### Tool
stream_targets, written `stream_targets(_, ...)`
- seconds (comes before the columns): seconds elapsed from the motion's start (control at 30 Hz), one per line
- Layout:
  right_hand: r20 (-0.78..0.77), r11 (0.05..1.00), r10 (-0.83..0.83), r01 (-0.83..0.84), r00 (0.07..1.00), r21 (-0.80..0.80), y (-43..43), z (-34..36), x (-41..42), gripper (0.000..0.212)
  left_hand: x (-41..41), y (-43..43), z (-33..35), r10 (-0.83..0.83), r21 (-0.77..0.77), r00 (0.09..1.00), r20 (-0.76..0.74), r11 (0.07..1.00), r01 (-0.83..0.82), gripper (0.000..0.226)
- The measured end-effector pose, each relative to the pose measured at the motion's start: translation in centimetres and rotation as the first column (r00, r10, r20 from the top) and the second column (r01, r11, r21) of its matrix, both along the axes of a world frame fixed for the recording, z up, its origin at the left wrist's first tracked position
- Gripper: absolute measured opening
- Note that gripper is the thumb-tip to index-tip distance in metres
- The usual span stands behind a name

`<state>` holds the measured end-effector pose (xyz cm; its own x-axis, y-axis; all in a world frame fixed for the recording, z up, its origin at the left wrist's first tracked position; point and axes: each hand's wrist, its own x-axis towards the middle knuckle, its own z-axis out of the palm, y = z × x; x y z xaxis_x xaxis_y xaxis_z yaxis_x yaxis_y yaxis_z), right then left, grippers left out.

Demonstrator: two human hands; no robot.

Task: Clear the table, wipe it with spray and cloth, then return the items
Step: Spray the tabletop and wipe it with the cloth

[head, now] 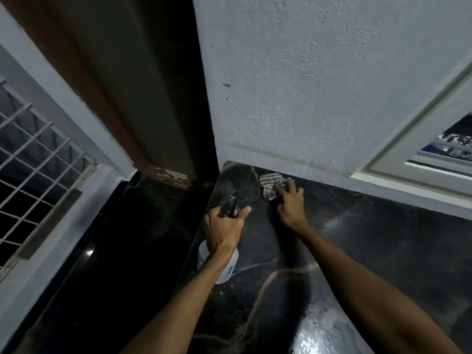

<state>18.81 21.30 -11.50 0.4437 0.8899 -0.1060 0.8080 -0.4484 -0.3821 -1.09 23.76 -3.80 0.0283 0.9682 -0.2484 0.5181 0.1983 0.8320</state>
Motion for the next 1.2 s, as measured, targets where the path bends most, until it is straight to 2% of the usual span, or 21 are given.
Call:
stream_targets(0.03, -0.013, 0.995, -0.104, 0.104, 0.995, -0.007, 1.1, 0.2, 0.0, 0.062, -0.5, 0.5, 0.0, 0.01, 0.0, 1.0, 0.009, 1.0, -0.01, 0.035)
stream_targets(0.07, -0.004, 0.997, -0.08, 0.08, 0.997, -0.016, 2.3, 0.4, -1.2, 0.062, -1.1, 1.1, -0.2, 0.024, 0.004, 1.0, 0.019, 1.0, -0.024, 0.034)
stream_targets(0.13, 0.035, 0.975, 0.223, -0.224, 0.974, -0.003, 3.9, 0.3, -4.3, 0.066, -1.9, 2.0, -0.6, 0.03, 0.039, 0.999, 0.021, 0.999, -0.031, 0.034)
stream_targets(0.2, 0.086, 0.89, 0.455, -0.456, 0.886, -0.002, 6.0, -0.2, -5.0, 0.069, -2.5, 2.7, -0.8, 0.023, 0.092, 0.999, 0.038, 0.995, -0.026, 0.034)
stream_targets(0.23, 0.094, 0.901, 0.432, -0.434, 0.897, 0.002, 7.7, -0.2, -4.3, 0.069, -2.8, 2.9, -0.8, 0.014, 0.11, 0.998, 0.061, 0.994, -0.021, 0.034)
stream_targets(0.33, 0.051, 0.993, 0.109, -0.106, 0.993, -0.058, 11.9, 0.1, -3.6, 0.067, -3.7, 3.3, -0.9, -0.015, 0.158, 0.991, 0.133, 0.987, -0.006, 0.033)
stream_targets(0.37, 0.068, 0.989, 0.143, -0.139, 0.987, -0.05, 12.0, 0.1, -5.0, 0.069, -3.9, 3.3, -0.9, -0.026, 0.169, 0.989, 0.149, 0.986, 0.001, 0.029)
stream_targets(0.47, 0.162, 0.857, 0.509, -0.515, 0.845, -0.009, 8.4, -1.0, -9.3, 0.058, -4.4, 3.0, -1.3, -0.055, 0.181, 0.977, 0.204, 0.983, 0.018, 0.018)
stream_targets(0.5, 0.171, 0.828, 0.552, -0.561, 0.816, -0.001, 7.0, -1.3, -8.7, 0.056, -4.4, 2.9, -1.3, -0.084, 0.17, 0.97, 0.229, 0.984, 0.045, 0.02)
stream_targets(0.53, 0.145, 0.854, 0.513, -0.519, 0.846, 0.01, 6.3, -1.3, -7.5, 0.06, -4.5, 2.7, -1.5, -0.125, 0.151, 0.959, 0.254, 0.985, 0.089, 0.022)
stream_targets(0.6, 0.066, 0.976, 0.206, -0.21, 0.976, 0.056, 5.8, -1.0, -4.7, 0.071, -4.6, 2.3, -1.5, -0.201, 0.115, 0.933, 0.299, 0.978, 0.174, 0.021)
stream_targets(0.63, 0.04, 0.994, 0.09, -0.092, 0.995, 0.054, 5.0, -0.9, -4.1, 0.073, -4.5, 2.1, -1.6, -0.221, 0.115, 0.924, 0.311, 0.974, 0.194, 0.019)
stream_targets(0.67, 0.037, 0.995, 0.086, -0.087, 0.996, 0.041, 3.9, -0.7, -4.3, 0.074, -4.5, 1.8, -1.5, -0.229, 0.133, 0.921, 0.314, 0.972, 0.196, 0.017)
stream_targets(0.8, 0.094, 0.878, 0.477, -0.479, 0.874, 0.002, -3.2, -0.7, -5.1, 0.077, -3.9, 0.2, -0.9, -0.234, 0.243, 0.939, 0.252, 0.955, 0.173, 0.021)
stream_targets(0.83, 0.086, 0.897, 0.439, -0.441, 0.894, 0.007, -4.3, -0.8, -3.6, 0.076, -3.8, -0.4, -0.8, -0.23, 0.253, 0.942, 0.244, 0.953, 0.167, 0.028)
stream_targets(0.9, 0.032, 0.994, 0.1, -0.101, 0.995, 0.037, -5.6, -0.7, -0.7, 0.072, -3.7, -1.6, -0.5, -0.204, 0.249, 0.952, 0.228, 0.958, 0.146, 0.033)
stream_targets(0.93, 0.012, 0.999, -0.031, 0.031, 0.999, 0.028, -6.4, -0.6, 0.2, 0.071, -3.6, -2.5, -0.5, -0.192, 0.237, 0.956, 0.219, 0.961, 0.139, 0.032)
stream_targets(0.97, 0.021, 0.999, -0.038, 0.038, 0.999, 0.008, -7.6, -0.2, 0.4, 0.072, -3.5, -3.6, -0.4, -0.182, 0.224, 0.962, 0.206, 0.965, 0.134, 0.032)
stream_targets(1.07, 0.101, 0.967, 0.254, -0.255, 0.962, -0.006, -12.1, 0.1, 0.2, 0.074, -2.9, -7.0, -0.7, -0.141, 0.19, 0.978, 0.156, 0.976, 0.11, 0.031)
stream_targets(1.1, 0.085, 0.963, 0.269, -0.271, 0.959, 0.003, -13.7, 0.2, 0.8, 0.074, -2.6, -8.4, -0.6, -0.129, 0.172, 0.983, 0.132, 0.979, 0.105, 0.027)
stream_targets(1.2, -0.014, 0.995, 0.084, -0.083, 0.996, 0.051, -16.4, 0.0, 3.4, 0.067, -2.1, -12.1, -0.4, -0.053, 0.091, 0.997, 0.05, 0.995, 0.048, 0.028)
